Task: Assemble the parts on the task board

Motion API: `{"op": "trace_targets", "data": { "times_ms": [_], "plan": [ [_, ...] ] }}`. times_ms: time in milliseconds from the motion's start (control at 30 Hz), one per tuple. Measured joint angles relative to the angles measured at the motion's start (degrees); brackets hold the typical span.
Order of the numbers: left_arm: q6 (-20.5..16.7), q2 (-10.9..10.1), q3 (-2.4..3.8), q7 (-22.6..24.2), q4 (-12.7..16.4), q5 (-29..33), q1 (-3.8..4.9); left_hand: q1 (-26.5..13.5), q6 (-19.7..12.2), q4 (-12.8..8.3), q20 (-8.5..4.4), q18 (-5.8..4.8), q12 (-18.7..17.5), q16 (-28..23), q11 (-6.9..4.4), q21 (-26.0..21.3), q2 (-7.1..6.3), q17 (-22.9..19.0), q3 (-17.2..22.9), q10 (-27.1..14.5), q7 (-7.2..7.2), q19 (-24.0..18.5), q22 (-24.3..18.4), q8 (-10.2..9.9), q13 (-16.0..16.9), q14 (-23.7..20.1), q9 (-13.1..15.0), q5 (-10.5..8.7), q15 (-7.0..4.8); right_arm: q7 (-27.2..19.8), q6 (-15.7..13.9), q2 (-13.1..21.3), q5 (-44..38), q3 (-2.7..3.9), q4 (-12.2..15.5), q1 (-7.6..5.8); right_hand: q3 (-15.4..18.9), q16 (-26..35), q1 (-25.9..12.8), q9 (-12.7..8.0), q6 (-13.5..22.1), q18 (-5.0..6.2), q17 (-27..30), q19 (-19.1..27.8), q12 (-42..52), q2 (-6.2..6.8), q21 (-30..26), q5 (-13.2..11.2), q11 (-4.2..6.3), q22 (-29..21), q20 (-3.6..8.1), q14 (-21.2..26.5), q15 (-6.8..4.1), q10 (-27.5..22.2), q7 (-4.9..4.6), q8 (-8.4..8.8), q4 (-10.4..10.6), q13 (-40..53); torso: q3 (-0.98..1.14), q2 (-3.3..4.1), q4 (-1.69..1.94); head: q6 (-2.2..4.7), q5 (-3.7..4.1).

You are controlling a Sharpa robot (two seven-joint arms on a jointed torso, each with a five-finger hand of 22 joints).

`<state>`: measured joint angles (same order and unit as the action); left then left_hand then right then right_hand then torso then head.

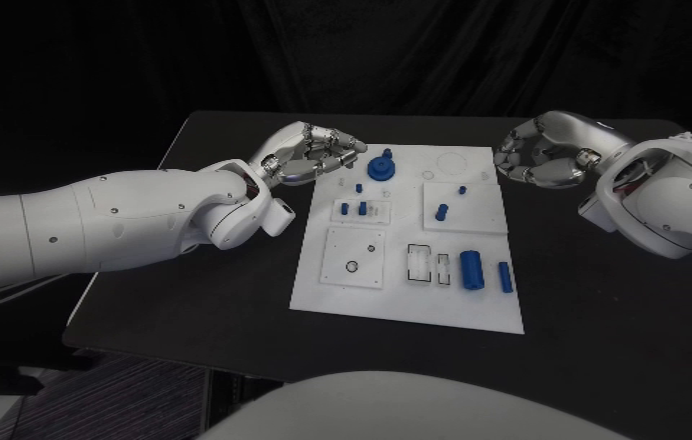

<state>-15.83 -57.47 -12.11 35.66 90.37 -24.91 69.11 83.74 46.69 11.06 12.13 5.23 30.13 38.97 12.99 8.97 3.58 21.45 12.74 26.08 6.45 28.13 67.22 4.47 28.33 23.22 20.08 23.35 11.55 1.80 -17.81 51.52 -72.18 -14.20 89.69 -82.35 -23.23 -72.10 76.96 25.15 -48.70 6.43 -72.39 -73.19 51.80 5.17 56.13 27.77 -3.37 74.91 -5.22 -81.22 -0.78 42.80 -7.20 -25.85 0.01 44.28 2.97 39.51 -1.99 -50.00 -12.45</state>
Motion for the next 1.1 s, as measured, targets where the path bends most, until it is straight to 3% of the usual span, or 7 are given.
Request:
{"op": "trace_targets", "data": {
  "times_ms": [167, 400, 600, 833, 900, 1033, 1100],
  "plan": [
    [4.51, -0.87, -0.01, 1.43, 2.18, 8.13, -0.26, -0.39, -4.80, 0.98, 0.35, 0.00, 1.09, -4.04, 0.68, -5.02, 0.39, -4.00, -0.48, -4.51, 0.53, -3.78, -5.91, -0.04, -2.29, -4.55, -0.89, 0.68, 0.72, 1.92, 2.62, -0.26, -6.27, 0.00, -0.19, 0.56, 0.07, 1.24, -0.09, -0.47, 1.80, 0.76, 1.82, 1.32, -2.57, 0.09, -2.70, -2.08, -0.96, 0.00, -0.63, 1.47, 0.84, -1.89, -0.80, 1.36, 0.07, -2.14, -0.53, 0.31, 0.69, 0.00, 0.75],
    [7.45, -2.36, -0.01, 2.48, 5.02, 16.79, -0.39, -0.05, -9.24, 0.48, 0.17, -0.90, -0.92, -15.50, 0.78, -5.46, 0.72, -12.86, 0.03, -10.30, 0.31, -12.19, -18.87, -0.27, -9.83, -12.63, -4.06, 3.63, 0.94, 3.27, 3.71, -0.29, -13.22, -0.01, -0.51, 1.59, -0.04, 2.62, 0.33, -1.85, 3.67, 0.75, 3.80, 3.14, -5.16, 0.51, -5.55, -2.96, -1.96, 0.00, -1.47, 3.39, 1.76, -4.74, -1.63, 3.71, -0.03, -4.44, -1.91, 1.50, 2.22, 0.00, 2.47],
    [8.97, -3.26, -0.05, 2.76, 6.36, 20.70, -0.47, -0.05, -9.36, -0.49, 0.53, -0.89, -2.94, -22.63, -1.00, -5.96, 0.72, -17.75, -0.15, -12.27, 0.19, -16.00, -31.49, -0.27, -16.33, -15.74, -5.92, 4.33, 0.21, 3.42, 3.39, -0.33, -16.28, -0.01, -0.97, 2.78, 0.37, 5.33, 0.86, -2.44, 5.44, 1.66, 6.96, 6.42, -5.83, 1.04, -9.50, -2.96, -3.10, -0.71, -2.32, 7.23, 2.81, -8.37, -2.52, 5.01, -0.58, -5.07, -2.91, 2.59, 3.27, -0.01, 4.22],
    [10.75, -3.70, -0.04, 2.93, 6.64, 22.63, -0.47, -1.29, -14.45, -1.27, 1.17, -0.81, -4.96, -25.66, -1.23, -6.03, 0.53, -19.34, -1.63, -14.09, -1.61, -17.32, -37.41, -0.89, -20.49, -16.75, -8.68, 5.24, 0.17, 3.45, 2.91, -0.82, -17.95, 0.00, -1.88, 3.67, 0.86, 5.55, 1.14, -3.12, 9.62, 1.65, 8.93, 8.29, -5.83, 1.32, -11.32, -3.41, -4.25, -0.45, -3.51, 9.54, 3.82, -13.13, -2.84, 6.35, -0.72, -5.14, -3.51, 3.52, 3.84, -0.01, 5.72],
    [11.14, -3.78, -0.04, 2.95, 6.73, 22.93, -0.48, -1.53, -16.49, -1.75, 1.19, 0.08, -6.14, -27.28, -1.70, -6.34, 0.77, -19.51, -2.39, -14.83, -2.36, -18.34, -40.20, -0.94, -21.99, -17.50, -9.88, 5.44, -0.11, 3.45, 2.80, -0.89, -18.18, 0.00, -2.03, 3.89, 0.86, 5.55, 1.14, -3.16, 9.61, 1.65, 9.03, 8.29, -5.83, 1.32, -11.32, -3.41, -4.42, -0.39, -3.51, 9.62, 3.90, -13.34, -2.85, 6.35, -0.72, -5.29, -3.56, 3.71, 3.91, -0.01, 5.98],
    [11.87, -3.93, -0.04, 3.00, 6.83, 23.39, -0.48, -1.67, -18.16, -2.15, 1.38, 0.07, -7.33, -28.78, -2.09, -6.34, 0.91, -19.67, -3.10, -15.62, -3.26, -19.30, -43.37, -1.16, -23.48, -17.88, -10.99, 5.73, -0.09, 3.41, 2.41, -1.14, -18.52, 0.00, -2.32, 4.31, 0.86, 5.55, 1.14, -3.40, 10.42, 1.65, 9.48, 8.58, -6.28, 1.32, -11.54, -3.41, -4.63, -0.20, -3.80, 10.04, 4.32, -14.15, -2.85, 6.67, -0.72, -5.92, -3.64, 4.00, 4.05, -0.01, 6.48],
    [12.18, -3.99, -0.03, 3.02, 6.87, 23.56, -0.48, -1.67, -18.25, -2.29, 1.50, 0.07, -7.35, -28.78, -1.91, -6.34, 0.90, -19.67, -3.24, -15.87, -3.17, -19.42, -43.63, -1.16, -23.82, -18.01, -11.22, 5.94, 0.03, 3.37, 2.12, -1.29, -18.63, -0.01, -2.39, 4.51, 0.86, 5.44, 1.28, -3.49, 10.73, 2.56, 9.83, 8.79, -7.24, 1.45, -11.55, -2.77, -4.96, 0.00, -4.00, 10.24, 4.52, -15.11, -3.16, 6.67, -0.72, -6.87, -3.66, 4.11, 4.09, -0.01, 6.62]
  ]
}}
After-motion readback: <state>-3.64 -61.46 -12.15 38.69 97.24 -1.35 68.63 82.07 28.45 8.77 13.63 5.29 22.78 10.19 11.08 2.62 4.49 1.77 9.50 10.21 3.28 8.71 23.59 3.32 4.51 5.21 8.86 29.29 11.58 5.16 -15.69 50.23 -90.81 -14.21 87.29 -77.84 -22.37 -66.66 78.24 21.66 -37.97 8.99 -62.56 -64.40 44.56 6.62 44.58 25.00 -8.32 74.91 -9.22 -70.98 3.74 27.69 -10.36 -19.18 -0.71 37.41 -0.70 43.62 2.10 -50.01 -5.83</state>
